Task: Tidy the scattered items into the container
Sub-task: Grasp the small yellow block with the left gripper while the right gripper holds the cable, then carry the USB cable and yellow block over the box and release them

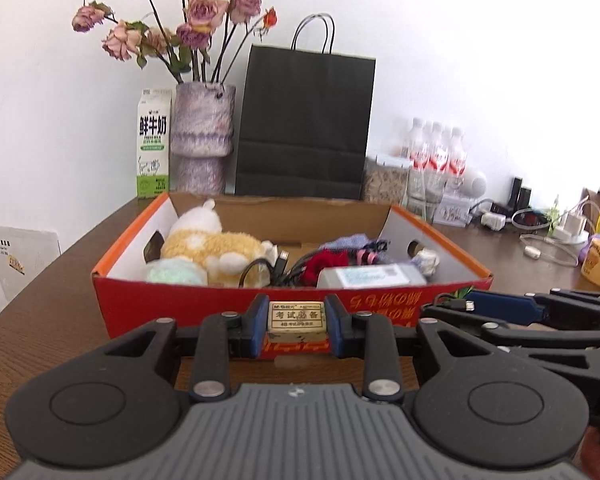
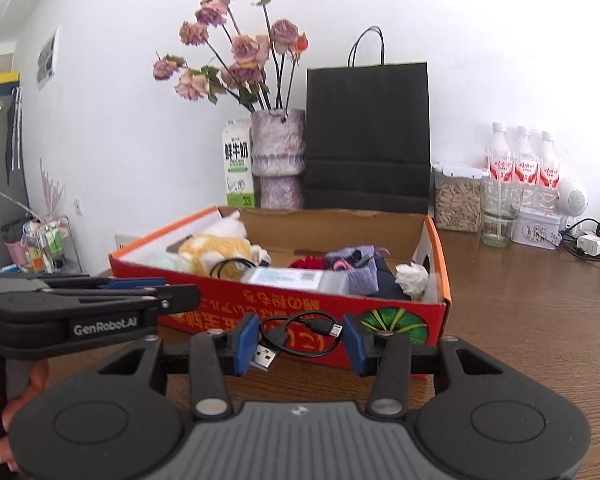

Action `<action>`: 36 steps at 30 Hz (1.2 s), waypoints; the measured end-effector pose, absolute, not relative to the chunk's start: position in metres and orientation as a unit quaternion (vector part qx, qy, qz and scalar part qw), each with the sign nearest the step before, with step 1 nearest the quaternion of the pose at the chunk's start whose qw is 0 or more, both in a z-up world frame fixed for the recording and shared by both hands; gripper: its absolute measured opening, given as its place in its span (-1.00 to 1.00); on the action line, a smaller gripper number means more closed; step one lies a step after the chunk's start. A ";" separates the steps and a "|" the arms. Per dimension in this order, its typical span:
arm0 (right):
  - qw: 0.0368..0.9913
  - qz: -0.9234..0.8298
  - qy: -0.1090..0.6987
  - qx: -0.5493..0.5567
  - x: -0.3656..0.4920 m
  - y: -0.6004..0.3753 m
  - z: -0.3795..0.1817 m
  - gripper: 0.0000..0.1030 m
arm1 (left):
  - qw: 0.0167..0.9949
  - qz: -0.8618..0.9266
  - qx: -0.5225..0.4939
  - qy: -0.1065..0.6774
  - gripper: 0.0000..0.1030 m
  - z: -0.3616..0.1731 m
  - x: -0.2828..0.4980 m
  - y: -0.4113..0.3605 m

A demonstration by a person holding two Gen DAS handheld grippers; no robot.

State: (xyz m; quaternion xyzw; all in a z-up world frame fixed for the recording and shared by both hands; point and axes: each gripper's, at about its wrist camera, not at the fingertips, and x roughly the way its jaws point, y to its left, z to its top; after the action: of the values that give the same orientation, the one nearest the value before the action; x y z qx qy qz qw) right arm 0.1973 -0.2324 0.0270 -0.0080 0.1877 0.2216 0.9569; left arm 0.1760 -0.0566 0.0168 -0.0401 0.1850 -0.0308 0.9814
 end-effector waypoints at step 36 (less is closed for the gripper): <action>0.970 0.198 0.141 -0.022 0.312 -0.207 0.092 -0.14 | 0.994 0.018 -0.041 0.100 -0.41 0.080 0.279 -0.031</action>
State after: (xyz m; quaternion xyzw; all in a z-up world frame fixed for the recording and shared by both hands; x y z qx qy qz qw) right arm 0.3117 -0.2071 0.0919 -0.0222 0.1410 0.1979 0.9698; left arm 0.2795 -0.0313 0.0802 -0.0409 0.1002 0.0176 0.9940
